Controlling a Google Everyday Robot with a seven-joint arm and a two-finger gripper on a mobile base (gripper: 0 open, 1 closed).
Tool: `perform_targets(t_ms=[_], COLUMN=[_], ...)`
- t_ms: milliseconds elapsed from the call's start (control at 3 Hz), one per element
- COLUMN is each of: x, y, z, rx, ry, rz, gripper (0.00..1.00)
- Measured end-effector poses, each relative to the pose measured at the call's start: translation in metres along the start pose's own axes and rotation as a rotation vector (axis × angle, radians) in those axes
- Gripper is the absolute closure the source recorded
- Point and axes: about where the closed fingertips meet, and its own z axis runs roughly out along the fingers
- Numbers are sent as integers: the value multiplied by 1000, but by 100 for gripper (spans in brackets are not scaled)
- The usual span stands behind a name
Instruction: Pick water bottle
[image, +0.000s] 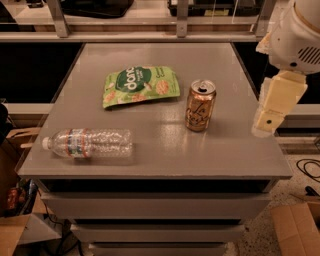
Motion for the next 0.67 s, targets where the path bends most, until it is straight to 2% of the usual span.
perform_targets(t_ms=[667], x=[-88], y=[9], z=[40], rx=[-95], ry=[-8], rz=[-143], gripper=[0])
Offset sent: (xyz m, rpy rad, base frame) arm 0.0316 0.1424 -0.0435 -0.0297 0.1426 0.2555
